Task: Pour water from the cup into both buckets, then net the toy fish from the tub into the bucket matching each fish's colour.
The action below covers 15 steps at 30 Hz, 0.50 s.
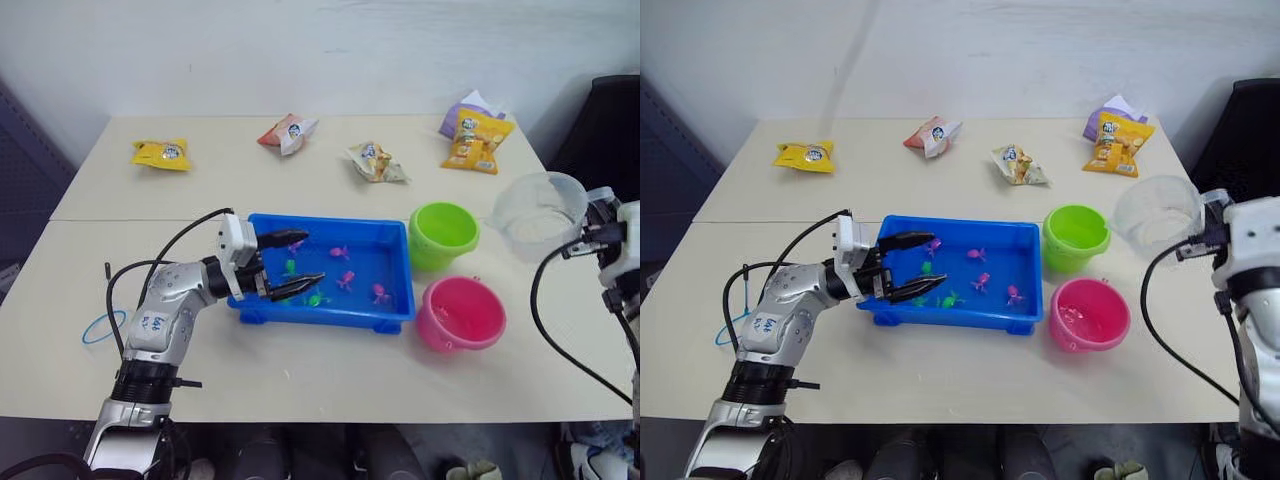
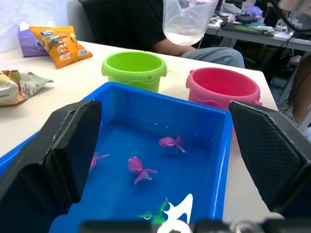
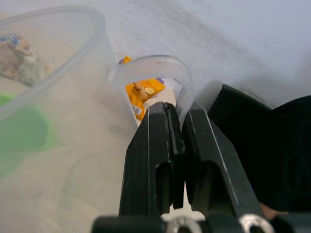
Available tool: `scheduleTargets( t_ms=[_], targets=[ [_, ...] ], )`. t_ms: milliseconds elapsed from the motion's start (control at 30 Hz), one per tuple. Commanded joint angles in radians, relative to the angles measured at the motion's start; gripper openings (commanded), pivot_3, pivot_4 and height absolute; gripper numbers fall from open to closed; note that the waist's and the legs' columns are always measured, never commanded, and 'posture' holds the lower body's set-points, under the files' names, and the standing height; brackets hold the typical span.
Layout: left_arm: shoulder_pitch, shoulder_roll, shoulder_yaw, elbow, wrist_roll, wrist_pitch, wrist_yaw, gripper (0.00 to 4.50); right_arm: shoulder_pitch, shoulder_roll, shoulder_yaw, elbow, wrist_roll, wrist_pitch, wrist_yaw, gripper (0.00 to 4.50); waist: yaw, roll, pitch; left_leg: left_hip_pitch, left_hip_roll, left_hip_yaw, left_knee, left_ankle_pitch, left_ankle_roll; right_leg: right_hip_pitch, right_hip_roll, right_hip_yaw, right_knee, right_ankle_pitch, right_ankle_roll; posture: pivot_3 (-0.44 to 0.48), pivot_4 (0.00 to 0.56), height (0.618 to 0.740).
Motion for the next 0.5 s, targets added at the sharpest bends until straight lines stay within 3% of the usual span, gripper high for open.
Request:
scheduleTargets(
  t_ms=[33, 267, 500],
  targets=[
    [-0.010, -0.002, 0.016, -0.037, -0.013, -0.003, 0.013, 4.50, -0.071, -0.035, 0.063, 0.045, -0.103, -0.053, -0.023, 0.06, 0.001, 0.000, 0.000, 0.000, 0.000, 0.000, 0.000, 0.000, 0.000, 0.000, 0.000, 0.000, 0.000, 0.000, 0.000, 0.000, 0.150, 0.740],
    [0.016, 0.002, 0.007, -0.073, -0.003, -0.001, 0.034, 4.50, -0.150, -0.067, 0.184, 0.126, -0.259, -0.093, -0.031, 0.06, 0.001, 0.000, 0.000, -0.001, 0.000, 0.001, 0.000, 0.000, 0.000, -0.001, 0.000, 0.001, 0.000, 0.000, 0.000, 0.000, 0.150, 0.740],
    [0.031, 0.003, 0.000, -0.102, 0.002, 0.006, 0.055, 4.50, -0.175, -0.086, 0.218, 0.177, -0.364, -0.206, -0.069, 0.06, 0.001, 0.000, 0.000, -0.001, 0.000, 0.002, 0.001, 0.000, 0.000, -0.001, 0.000, 0.002, 0.000, 0.000, 0.000, 0.000, 0.150, 0.740]
  ],
)
